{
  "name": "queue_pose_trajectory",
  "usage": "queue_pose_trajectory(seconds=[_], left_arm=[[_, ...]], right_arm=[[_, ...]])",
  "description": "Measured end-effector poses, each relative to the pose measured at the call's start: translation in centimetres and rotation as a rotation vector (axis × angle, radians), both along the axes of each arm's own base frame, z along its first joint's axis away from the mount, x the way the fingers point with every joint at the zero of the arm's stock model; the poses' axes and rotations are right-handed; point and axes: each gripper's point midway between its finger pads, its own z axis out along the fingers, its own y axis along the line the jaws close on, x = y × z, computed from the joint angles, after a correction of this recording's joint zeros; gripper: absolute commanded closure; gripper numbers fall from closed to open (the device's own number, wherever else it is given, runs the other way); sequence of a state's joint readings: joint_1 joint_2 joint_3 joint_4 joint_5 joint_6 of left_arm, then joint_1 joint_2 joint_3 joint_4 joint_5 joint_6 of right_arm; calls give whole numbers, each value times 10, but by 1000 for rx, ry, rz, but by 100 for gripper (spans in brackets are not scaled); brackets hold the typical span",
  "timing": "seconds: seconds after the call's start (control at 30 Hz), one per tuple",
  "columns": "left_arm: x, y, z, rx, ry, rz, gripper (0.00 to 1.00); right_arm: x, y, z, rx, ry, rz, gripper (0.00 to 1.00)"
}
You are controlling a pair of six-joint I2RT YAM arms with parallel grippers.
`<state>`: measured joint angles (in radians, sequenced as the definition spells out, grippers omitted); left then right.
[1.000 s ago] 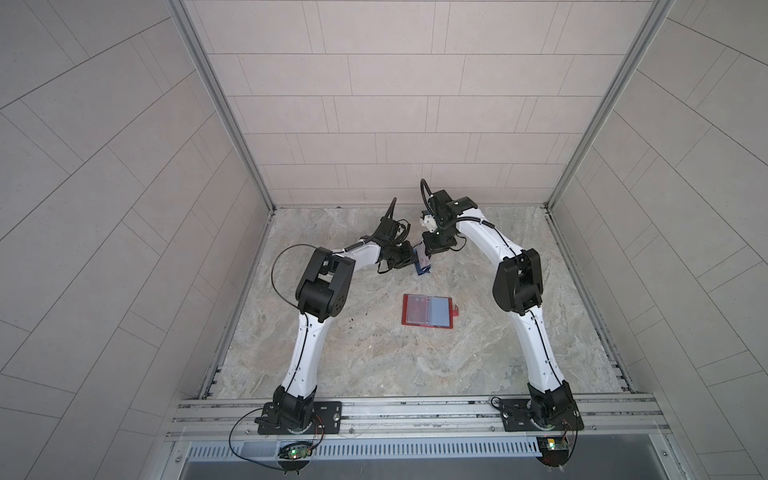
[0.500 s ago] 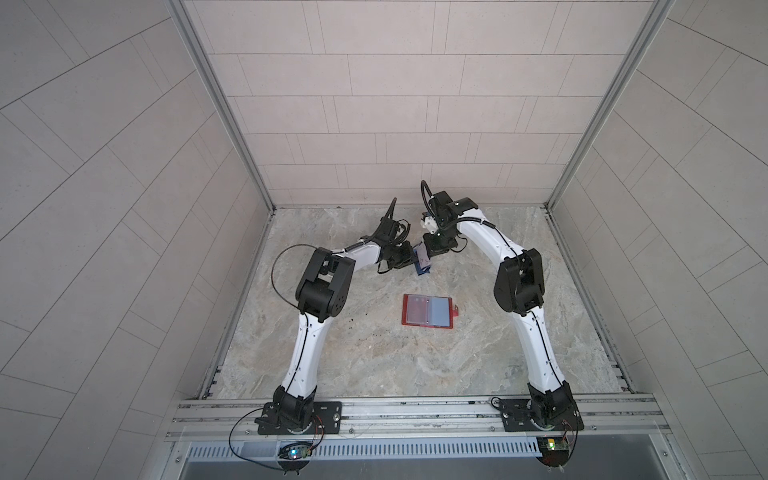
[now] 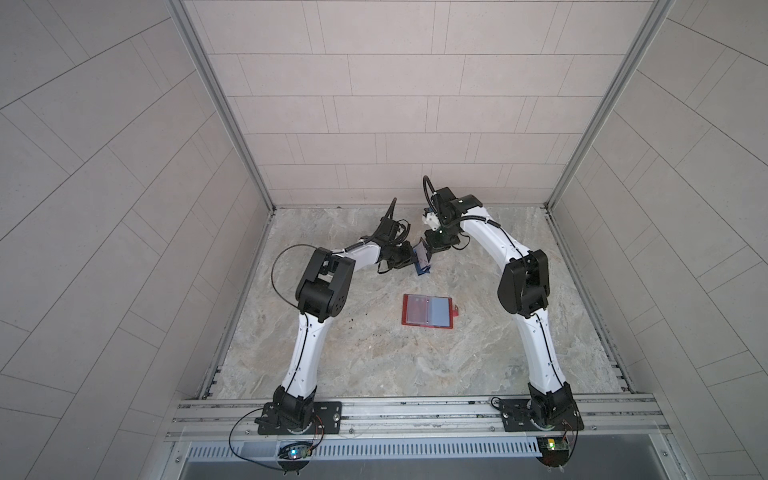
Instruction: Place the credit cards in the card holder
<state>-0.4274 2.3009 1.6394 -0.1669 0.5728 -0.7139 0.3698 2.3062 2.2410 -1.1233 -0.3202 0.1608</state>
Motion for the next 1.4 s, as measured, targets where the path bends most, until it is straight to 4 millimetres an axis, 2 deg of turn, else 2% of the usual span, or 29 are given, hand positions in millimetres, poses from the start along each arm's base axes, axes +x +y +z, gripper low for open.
queue_pose_trajectory(seconds=[0.2,0.37,0.57,0.73,0.9,1.0,1.1,1.23,1.4], left_arm=[[0,-1,1,-6,0,-5,70],[-2,-4,4,-24,2,-17,64],[-6,-6,9,-39,14,-31,55],[-12,-4,24,-42,7,-42,47],[-23,0,67,-52,-62,-68,44],[-34,7,96,-45,-119,-91,44],[-51,19,113,-11,-161,-110,44],[-85,41,110,51,-163,-125,44],[-136,67,75,121,-83,-139,44]], right_arm=[[-7,-10,27,31,-54,-25,100],[-11,-28,55,96,-119,-83,100],[-29,-51,71,164,-156,-147,100],[-60,-67,69,197,-153,-182,100],[-99,-73,65,249,-151,-206,100],[-117,-73,61,289,-150,-227,100],[-133,-72,53,335,-149,-249,100],[-155,-70,32,383,-117,-286,100],[-176,-65,7,422,-67,-317,100]])
